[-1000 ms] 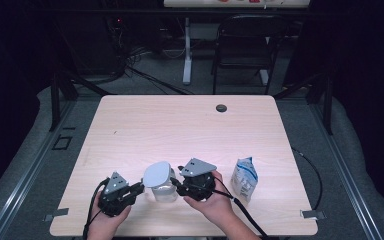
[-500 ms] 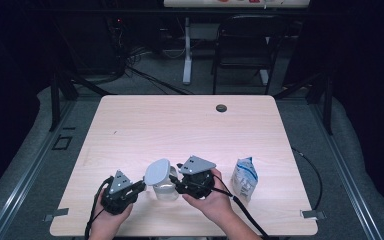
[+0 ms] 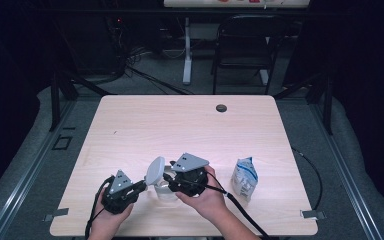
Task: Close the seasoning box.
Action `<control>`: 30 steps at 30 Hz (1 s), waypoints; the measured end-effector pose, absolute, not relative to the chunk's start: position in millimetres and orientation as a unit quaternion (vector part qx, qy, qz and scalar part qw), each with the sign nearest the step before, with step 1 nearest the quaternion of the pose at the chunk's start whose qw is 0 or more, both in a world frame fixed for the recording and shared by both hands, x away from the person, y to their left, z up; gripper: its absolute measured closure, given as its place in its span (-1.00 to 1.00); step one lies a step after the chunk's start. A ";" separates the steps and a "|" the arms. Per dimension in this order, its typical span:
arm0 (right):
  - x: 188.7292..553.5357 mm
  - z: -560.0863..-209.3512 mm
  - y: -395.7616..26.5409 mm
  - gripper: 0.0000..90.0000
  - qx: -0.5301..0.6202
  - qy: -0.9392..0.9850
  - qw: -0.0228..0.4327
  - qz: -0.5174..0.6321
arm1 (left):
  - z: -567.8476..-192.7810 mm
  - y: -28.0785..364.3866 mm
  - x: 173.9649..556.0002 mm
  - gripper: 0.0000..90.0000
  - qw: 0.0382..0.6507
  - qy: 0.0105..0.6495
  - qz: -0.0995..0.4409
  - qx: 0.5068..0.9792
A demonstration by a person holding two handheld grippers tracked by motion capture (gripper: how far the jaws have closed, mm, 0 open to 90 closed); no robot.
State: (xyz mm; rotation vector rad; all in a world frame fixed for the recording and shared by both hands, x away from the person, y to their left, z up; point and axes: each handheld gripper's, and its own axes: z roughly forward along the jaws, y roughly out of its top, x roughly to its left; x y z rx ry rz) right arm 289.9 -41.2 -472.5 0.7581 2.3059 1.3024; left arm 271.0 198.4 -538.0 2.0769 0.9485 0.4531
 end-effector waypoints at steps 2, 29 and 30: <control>290.3 -470.4 -39.2 0.24 0.265 0.823 0.193 0.463 | -538.2 198.7 271.1 0.88 0.396 0.372 0.178 0.820; 288.1 -462.4 -23.1 0.23 0.247 0.825 0.200 0.467 | -539.8 194.9 272.0 0.88 0.406 0.357 0.174 0.823; 287.9 -462.4 -23.2 0.23 0.247 0.825 0.200 0.468 | -540.1 195.0 272.0 0.88 0.408 0.357 0.172 0.823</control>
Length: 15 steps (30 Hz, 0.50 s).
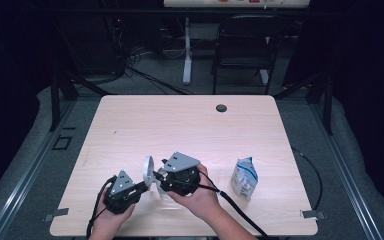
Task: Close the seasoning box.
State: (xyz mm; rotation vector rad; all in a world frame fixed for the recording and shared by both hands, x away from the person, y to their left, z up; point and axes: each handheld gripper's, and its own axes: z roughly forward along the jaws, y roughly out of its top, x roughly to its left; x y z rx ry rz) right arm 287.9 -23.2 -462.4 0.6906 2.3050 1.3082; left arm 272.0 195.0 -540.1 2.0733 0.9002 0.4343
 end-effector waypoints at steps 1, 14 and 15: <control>287.4 -462.4 -23.6 0.23 0.246 0.825 0.200 0.467 | -540.0 195.1 272.2 0.88 0.407 0.356 0.172 0.823; 280.5 -455.8 -41.6 0.22 0.248 0.821 0.225 0.462 | -539.7 194.3 273.0 0.88 0.407 0.353 0.168 0.826; 280.1 -455.1 -44.3 0.22 0.249 0.819 0.225 0.465 | -540.0 193.4 273.1 0.88 0.409 0.352 0.170 0.825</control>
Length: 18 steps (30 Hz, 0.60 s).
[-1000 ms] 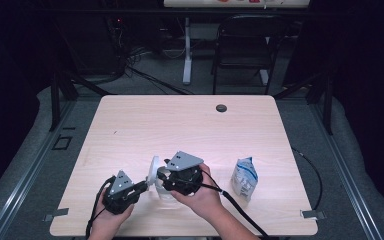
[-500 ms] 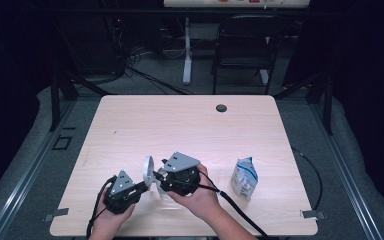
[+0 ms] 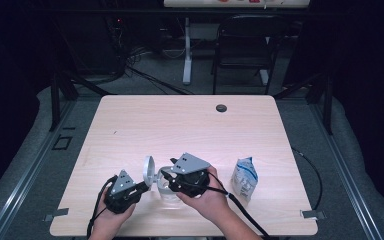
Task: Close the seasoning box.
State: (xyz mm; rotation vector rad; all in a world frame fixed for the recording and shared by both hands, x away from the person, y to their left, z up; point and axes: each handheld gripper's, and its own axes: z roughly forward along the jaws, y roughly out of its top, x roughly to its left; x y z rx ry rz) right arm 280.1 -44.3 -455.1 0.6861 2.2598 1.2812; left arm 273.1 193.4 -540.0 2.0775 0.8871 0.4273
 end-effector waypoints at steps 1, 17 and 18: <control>280.1 -455.1 -44.3 0.22 0.249 0.819 0.225 0.465 | -540.0 193.4 273.1 0.88 0.409 0.352 0.170 0.825; 263.3 -450.0 -96.6 0.20 0.288 0.796 0.234 0.478 | -539.4 189.3 272.3 0.88 0.409 0.340 0.169 0.830; 262.2 -448.1 -99.5 0.20 0.289 0.794 0.234 0.481 | -539.3 188.8 272.3 0.88 0.409 0.339 0.169 0.830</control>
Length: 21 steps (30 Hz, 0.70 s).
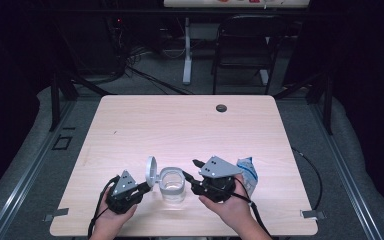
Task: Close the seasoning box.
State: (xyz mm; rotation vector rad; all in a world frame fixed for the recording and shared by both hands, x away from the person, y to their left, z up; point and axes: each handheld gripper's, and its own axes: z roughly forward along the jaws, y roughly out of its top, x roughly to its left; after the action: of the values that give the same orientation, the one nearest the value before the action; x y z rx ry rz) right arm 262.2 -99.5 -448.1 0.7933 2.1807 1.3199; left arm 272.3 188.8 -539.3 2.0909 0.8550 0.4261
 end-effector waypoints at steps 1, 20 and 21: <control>260.8 -446.2 -102.3 0.20 0.291 0.792 0.235 0.482 | -539.1 189.0 272.8 0.88 0.409 0.337 0.170 0.831; 239.5 -424.3 -159.1 0.15 0.326 0.758 0.245 0.509 | -539.4 195.4 272.3 0.67 0.430 0.359 0.168 0.811; 240.0 -423.2 -162.7 0.15 0.329 0.758 0.246 0.508 | -539.8 196.1 272.5 0.63 0.435 0.360 0.167 0.808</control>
State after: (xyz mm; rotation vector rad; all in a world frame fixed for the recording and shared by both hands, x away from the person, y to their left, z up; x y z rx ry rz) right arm 240.0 -162.7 -423.2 0.8975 2.0673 1.3852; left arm 272.5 196.1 -539.8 2.0114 0.8972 0.4146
